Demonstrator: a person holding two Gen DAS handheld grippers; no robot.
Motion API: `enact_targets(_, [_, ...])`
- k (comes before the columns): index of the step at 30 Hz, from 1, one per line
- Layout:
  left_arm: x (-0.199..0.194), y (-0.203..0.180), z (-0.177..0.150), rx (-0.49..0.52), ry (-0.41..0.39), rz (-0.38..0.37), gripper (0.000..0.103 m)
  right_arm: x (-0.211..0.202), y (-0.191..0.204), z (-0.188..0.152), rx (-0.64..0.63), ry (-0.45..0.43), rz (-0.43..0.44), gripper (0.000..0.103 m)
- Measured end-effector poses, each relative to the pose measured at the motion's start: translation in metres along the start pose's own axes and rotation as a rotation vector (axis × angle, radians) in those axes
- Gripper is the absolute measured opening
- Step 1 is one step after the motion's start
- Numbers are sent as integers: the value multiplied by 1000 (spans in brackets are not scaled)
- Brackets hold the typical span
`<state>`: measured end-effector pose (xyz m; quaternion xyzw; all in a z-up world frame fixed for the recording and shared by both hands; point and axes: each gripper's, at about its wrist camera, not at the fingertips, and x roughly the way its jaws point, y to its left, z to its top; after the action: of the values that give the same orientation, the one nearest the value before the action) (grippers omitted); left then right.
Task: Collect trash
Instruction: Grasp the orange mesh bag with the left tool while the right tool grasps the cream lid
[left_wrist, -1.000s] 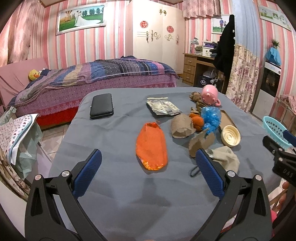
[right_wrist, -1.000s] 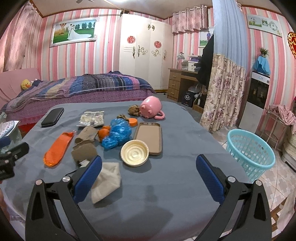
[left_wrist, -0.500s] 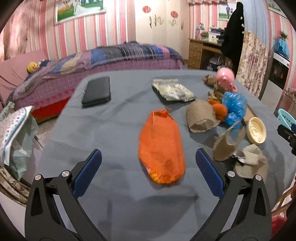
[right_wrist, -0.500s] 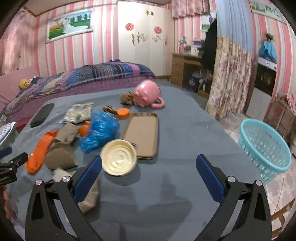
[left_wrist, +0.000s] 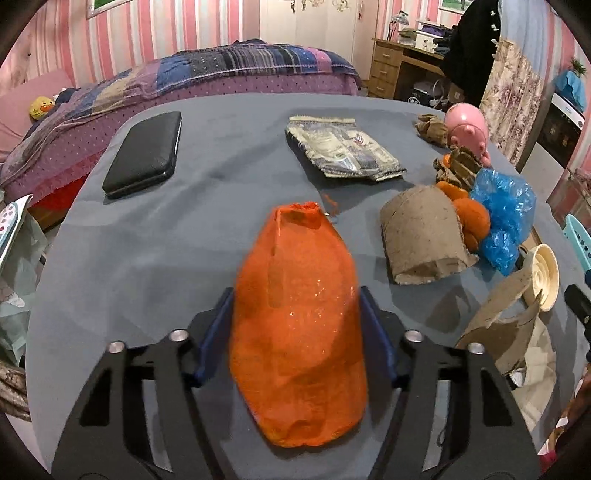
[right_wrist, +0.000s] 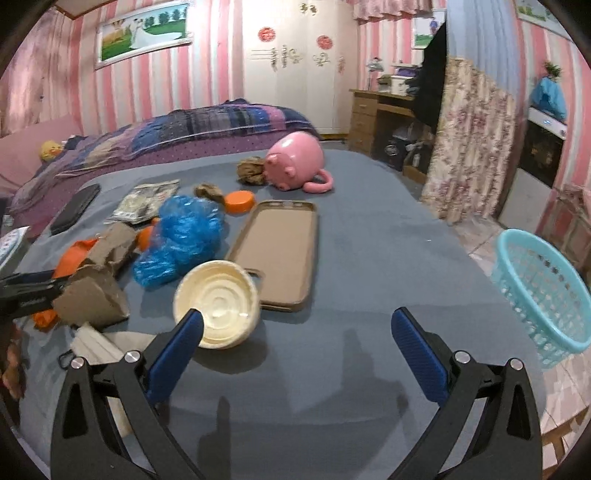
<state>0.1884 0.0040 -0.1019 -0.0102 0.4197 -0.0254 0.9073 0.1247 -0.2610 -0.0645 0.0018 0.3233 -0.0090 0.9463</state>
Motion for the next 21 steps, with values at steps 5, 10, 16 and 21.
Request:
enact_targets(5, [-3, -1, 0, 19, -14, 18, 16, 8, 5, 3, 8, 10, 60, 99])
enact_targets(10, [-26, 3, 1, 22, -105, 86, 9, 20, 19, 7, -40, 26, 74, 99])
enact_targets(16, [-54, 8, 6, 16, -206, 190, 8, 32, 32, 12, -85, 60, 70, 90])
enact_targets(21, [-71, 6, 10, 14, -262, 224, 8, 33, 38, 11, -113, 69, 122, 49])
